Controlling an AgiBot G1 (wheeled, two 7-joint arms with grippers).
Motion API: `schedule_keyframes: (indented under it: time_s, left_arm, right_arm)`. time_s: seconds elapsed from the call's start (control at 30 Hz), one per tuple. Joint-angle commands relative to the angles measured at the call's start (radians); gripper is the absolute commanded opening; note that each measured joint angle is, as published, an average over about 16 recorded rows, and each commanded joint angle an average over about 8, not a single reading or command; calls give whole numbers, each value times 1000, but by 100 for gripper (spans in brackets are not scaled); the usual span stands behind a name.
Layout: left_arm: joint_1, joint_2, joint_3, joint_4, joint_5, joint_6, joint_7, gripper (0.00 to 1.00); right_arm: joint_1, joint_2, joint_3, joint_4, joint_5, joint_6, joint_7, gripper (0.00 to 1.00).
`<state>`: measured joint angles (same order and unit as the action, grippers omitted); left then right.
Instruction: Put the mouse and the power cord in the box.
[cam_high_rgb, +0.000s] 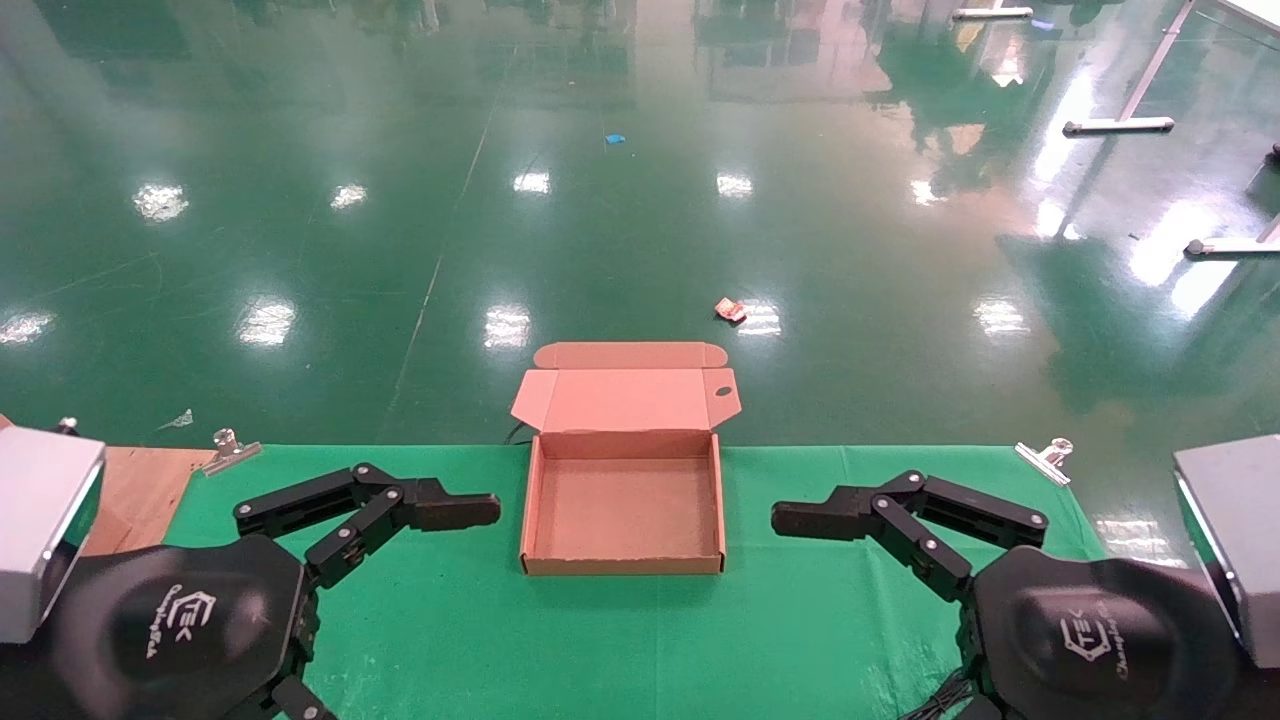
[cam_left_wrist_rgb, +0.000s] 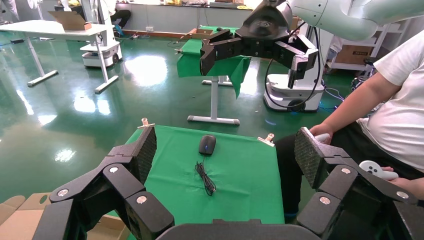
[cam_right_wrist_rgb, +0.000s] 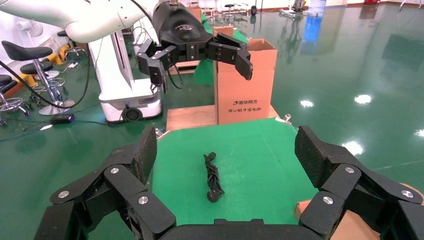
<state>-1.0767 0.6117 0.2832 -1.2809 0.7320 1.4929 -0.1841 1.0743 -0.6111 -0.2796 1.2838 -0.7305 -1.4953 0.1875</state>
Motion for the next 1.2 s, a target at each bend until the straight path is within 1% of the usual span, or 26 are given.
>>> schedule_keyframes:
  time_s: [0.03,0.93,1.07,1.2]
  left_arm:
    - [0,0,0,0,0,0,0,100]
    - [0,4,2,1,4,1,1,100]
    - [-10,22,23,21,37,2,9,100]
    - [-44,51,68,58,118,18,19,100]
  right_arm:
    - [0,0,0,0,0,0,0,100]
    - [1,-2,-7,-2,-9,-1,0,100]
    - [10,-6,-33,-12,-63,-10,0,100]
    - [50,-29,-91,-41,-183,-30,-18,100]
